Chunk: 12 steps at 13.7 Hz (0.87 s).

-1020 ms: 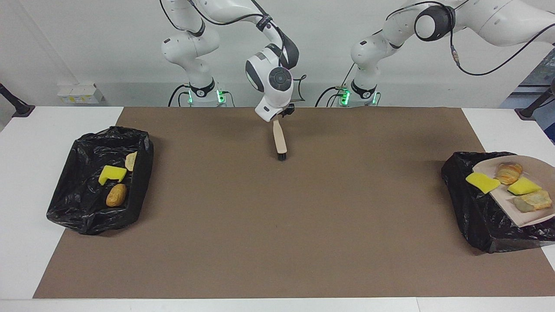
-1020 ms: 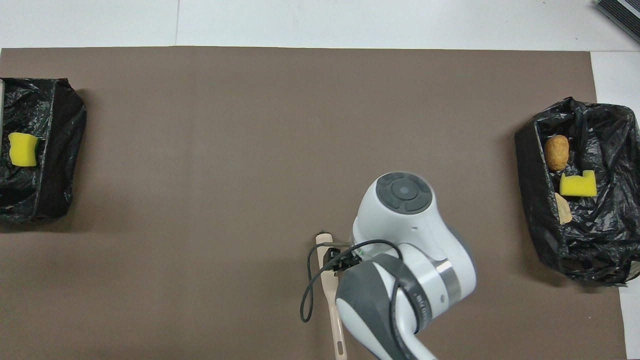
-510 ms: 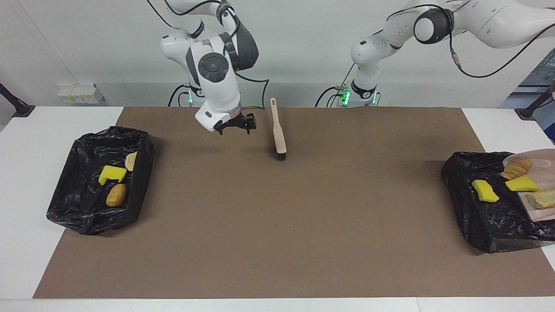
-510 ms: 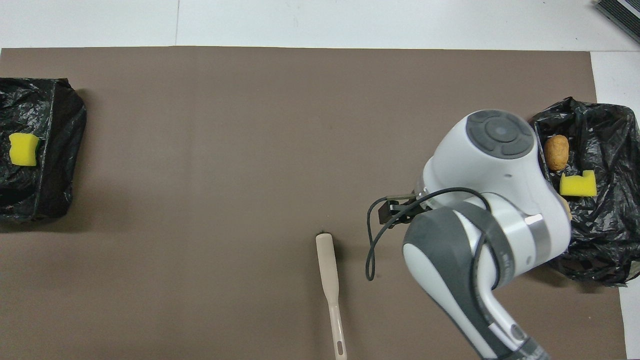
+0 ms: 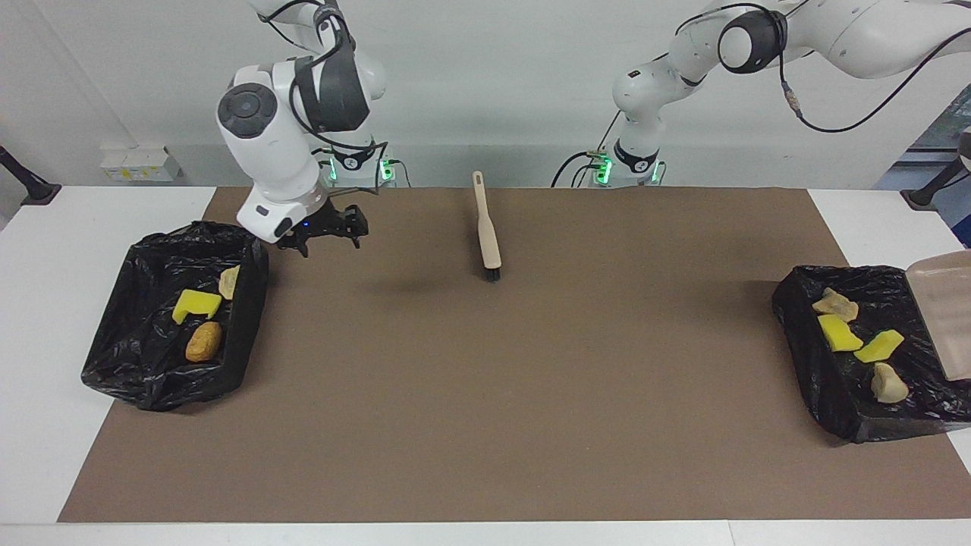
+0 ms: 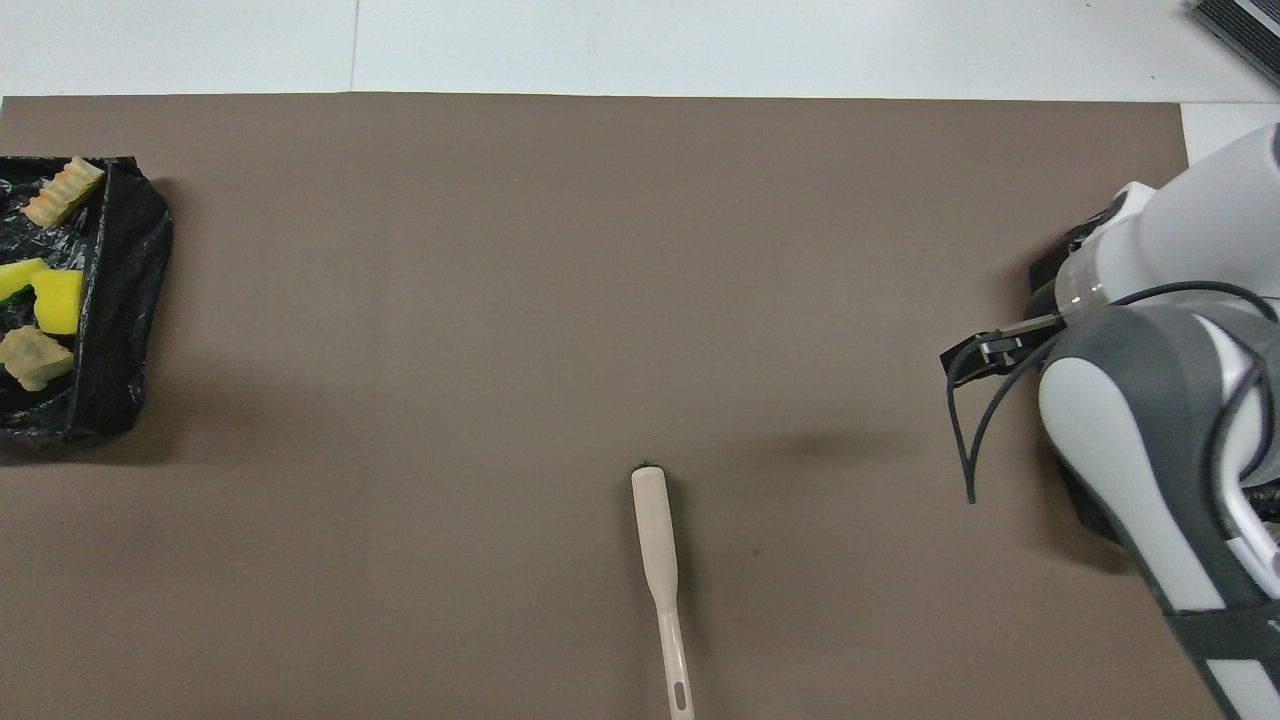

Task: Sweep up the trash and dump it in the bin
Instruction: 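Bring the empty dustpan with the left gripper back to the table center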

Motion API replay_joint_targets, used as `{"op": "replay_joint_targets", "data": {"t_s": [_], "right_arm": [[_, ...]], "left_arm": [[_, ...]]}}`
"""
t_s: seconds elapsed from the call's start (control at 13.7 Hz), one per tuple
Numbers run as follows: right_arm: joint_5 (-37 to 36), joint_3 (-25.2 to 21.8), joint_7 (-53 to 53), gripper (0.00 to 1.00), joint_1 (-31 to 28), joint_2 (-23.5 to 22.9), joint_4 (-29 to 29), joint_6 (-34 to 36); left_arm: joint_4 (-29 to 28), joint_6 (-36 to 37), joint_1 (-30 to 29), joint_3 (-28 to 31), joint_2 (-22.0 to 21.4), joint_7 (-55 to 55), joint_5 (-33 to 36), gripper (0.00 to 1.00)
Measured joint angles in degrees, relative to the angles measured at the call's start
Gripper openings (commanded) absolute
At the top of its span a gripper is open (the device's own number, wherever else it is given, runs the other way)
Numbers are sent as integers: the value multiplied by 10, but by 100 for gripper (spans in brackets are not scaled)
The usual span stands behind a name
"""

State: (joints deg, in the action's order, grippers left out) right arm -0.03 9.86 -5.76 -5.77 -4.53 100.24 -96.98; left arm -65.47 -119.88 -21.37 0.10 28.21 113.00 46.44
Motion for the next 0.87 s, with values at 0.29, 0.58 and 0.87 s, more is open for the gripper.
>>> {"op": "replay_joint_targets", "data": {"t_s": [0.29, 0.58, 0.87], "right_arm": [[-16, -8, -4, 100, -49, 2, -32, 3], [-16, -21, -3, 100, -61, 10, -55, 30], [-16, -21, -2, 100, -61, 22, -91, 70]], "left_arm": [[-5, 49, 12, -7, -42, -1, -10, 0], [-21, 131, 80, -10, -59, -63, -114, 0], [-57, 154, 132, -11, -58, -140, -177, 0]]}}
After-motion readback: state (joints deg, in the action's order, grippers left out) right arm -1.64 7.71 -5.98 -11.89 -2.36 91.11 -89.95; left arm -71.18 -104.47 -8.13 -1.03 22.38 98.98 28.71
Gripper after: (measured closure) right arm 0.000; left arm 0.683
